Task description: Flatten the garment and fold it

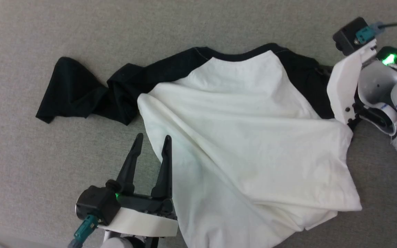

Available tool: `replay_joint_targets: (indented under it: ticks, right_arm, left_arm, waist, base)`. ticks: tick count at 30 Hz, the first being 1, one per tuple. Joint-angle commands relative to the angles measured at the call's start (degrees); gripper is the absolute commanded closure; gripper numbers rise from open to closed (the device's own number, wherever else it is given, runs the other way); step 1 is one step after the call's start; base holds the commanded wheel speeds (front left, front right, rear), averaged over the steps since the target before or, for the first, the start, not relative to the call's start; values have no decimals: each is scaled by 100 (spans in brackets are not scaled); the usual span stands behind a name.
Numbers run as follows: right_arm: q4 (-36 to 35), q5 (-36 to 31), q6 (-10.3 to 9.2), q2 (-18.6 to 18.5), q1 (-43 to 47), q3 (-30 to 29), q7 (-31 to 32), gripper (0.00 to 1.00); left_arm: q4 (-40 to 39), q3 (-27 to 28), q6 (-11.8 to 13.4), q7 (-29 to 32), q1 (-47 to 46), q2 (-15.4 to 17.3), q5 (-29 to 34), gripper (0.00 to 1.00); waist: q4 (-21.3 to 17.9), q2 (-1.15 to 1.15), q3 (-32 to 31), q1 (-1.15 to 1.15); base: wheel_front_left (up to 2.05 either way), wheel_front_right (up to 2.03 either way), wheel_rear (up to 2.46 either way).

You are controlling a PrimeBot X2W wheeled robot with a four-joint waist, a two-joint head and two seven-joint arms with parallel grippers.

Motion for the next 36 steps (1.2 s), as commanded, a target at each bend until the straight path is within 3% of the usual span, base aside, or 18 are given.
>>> replay_joint_targets:
  ticks: [1, 7, 15, 19, 24, 28, 33, 36]
  right_arm:
    - [125, 46, -5, 11, 220, -84, -302, 100]
    - [102, 185, -5, -50, 658, -296, -786, 100]
    - [-410, 318, -5, -462, 1679, -1033, -939, 100]
    - [-849, 249, -5, -537, 2157, -1463, -937, 100]
    - [-1419, 10, -5, -375, 2368, -1787, -826, 100]
    - [-1776, -174, -5, -154, 2289, -1849, -722, 100]
    - [-2027, -301, -5, 67, 2033, -1711, -608, 100]
    - [-2115, -342, -5, 182, 1812, -1565, -595, 100]
  left_arm:
    - [-10, 33, -46, -27, -59, -28, 52, 0]
    - [-35, 91, -115, -19, -18, 64, 106, 0]
    - [-430, 212, -124, 507, -188, 432, 146, 0]
    - [-589, 246, -243, 1068, -638, 786, 260, 0]
    - [-526, -15, -653, 2281, -1938, 1376, 405, 0]
    - [-67, -736, -841, 3339, -3340, 1850, 80, 0]
    - [651, -2439, -853, 4399, -4889, 2461, -1001, 0]
    - [1039, -3163, -854, 4671, -5563, 2756, -1446, 0]
  waist:
    - [-192, 0, -387, -1]
    - [-426, 0, -892, -1]
    - [-755, 0, -1292, -1]
    - [-898, 0, -1254, -1]
    - [-1033, 0, -996, -1]
    - [-1119, 0, -698, -1]
    - [-1245, 0, -334, -1]
    - [-1352, 0, -123, -1]
  base:
    - [0, 0, 0]
    - [0, 0, 0]
    - [0, 0, 0]
    - [0, 0, 0]
    - [0, 0, 0]
    - [0, 0, 0]
    - [0, 0, 0]
    - [0, 0, 0]
